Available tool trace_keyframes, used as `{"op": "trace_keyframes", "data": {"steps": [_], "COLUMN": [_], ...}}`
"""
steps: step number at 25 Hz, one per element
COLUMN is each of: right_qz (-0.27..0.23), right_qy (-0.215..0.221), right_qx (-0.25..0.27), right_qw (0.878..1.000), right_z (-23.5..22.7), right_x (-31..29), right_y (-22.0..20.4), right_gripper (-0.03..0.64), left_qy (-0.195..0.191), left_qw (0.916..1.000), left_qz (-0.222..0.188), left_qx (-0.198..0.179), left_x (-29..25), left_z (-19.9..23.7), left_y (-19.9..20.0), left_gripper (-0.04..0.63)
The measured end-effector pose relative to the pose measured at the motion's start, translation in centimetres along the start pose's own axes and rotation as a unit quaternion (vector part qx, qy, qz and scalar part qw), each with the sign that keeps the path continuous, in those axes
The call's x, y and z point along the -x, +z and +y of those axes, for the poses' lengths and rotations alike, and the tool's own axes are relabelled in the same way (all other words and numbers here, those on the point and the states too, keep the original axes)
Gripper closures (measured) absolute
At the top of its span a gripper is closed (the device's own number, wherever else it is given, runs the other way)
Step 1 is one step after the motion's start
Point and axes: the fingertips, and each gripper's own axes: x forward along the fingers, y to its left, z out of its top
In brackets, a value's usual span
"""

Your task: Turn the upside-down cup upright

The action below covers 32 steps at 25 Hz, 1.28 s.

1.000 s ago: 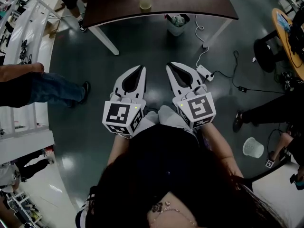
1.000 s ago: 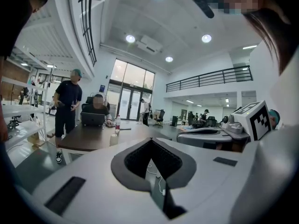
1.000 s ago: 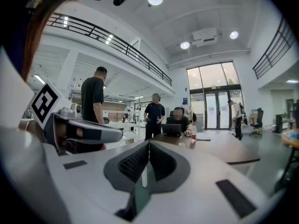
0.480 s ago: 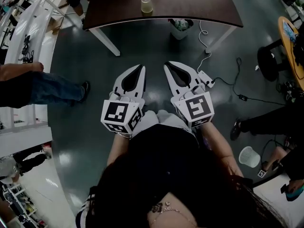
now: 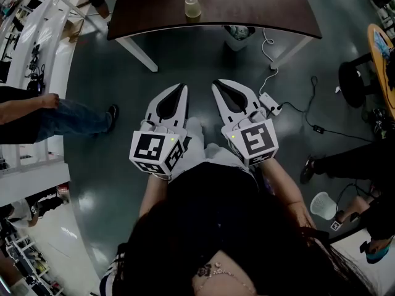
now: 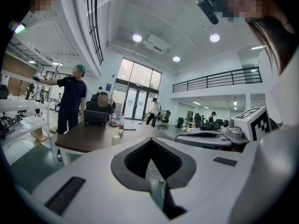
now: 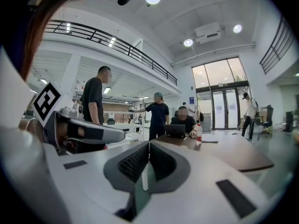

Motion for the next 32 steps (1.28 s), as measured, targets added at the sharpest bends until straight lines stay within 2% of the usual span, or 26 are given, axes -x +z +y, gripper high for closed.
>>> {"op": "trace_keyframes", "data": {"steps": [5,19,29,32], "right_qz": [0.000,0.020,0.034,0.021], "right_qy": [-0.004,-0.044,-0.063,-0.067], "right_qx": [-0.003,-0.011,-0.014,-0.012], "right_qw": [1.000,0.999,0.997,0.997], "right_z": [-1.1,-3.2,-6.9,-9.0], "right_x": [-3.0,-14.6,-18.8,-20.2], "right_y": [-0.2,3.2,2.7,3.4], "right_gripper": [0.600,0.600,0.600,0.600], "left_qy": [-0.004,-0.047,-0.071,-0.070], "left_qw": [1.0000,0.9988,0.9972,0.9972], "left_qz": [0.003,0.010,0.021,0.024], "left_qx": [0.003,0.006,0.010,0.011], "left_x": [-2.2,-8.7,-14.2,-16.2], "left_z": [2.6,12.6,15.3,15.7], "left_y": [-0.1,4.1,4.7,5.0], "left_gripper": [0.594,0.594,0.594,0.594]}}
